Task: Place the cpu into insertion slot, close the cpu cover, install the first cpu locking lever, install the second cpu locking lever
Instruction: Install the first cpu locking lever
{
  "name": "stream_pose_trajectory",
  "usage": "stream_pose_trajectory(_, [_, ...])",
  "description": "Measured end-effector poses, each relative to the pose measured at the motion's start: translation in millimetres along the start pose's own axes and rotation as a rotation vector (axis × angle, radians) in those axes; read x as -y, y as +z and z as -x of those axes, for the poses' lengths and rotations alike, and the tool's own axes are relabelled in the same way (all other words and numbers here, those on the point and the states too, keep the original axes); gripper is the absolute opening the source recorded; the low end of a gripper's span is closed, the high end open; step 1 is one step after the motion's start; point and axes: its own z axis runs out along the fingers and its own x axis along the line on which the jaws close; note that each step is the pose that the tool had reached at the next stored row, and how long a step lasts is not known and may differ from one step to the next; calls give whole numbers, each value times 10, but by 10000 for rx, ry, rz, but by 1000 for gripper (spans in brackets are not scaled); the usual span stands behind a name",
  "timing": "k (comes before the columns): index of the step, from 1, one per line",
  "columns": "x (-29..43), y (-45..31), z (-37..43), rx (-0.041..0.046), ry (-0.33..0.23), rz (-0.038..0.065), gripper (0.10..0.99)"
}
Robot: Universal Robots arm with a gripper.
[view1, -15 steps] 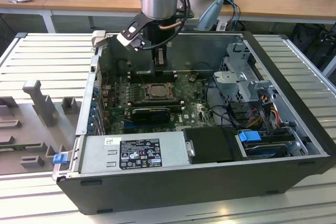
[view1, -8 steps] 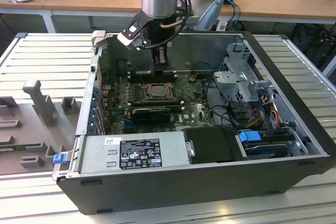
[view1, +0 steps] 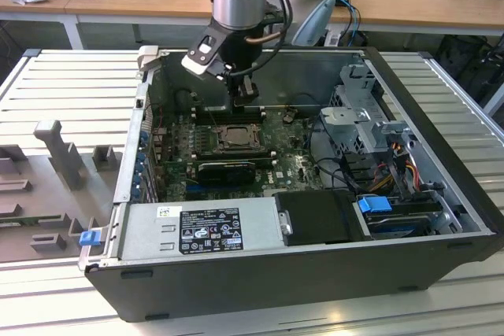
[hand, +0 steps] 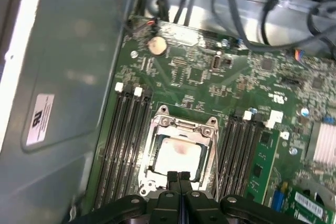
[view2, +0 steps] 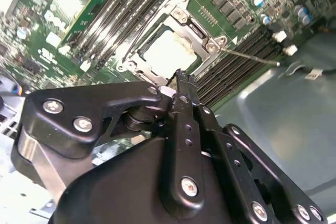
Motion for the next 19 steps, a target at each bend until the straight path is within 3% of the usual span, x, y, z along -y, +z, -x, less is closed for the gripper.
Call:
stream_pose_trajectory(7, [1, 18, 0, -63, -1967, -68, 106])
stream_pose_trajectory(19, [1, 18, 1, -145, -4250, -127, 106])
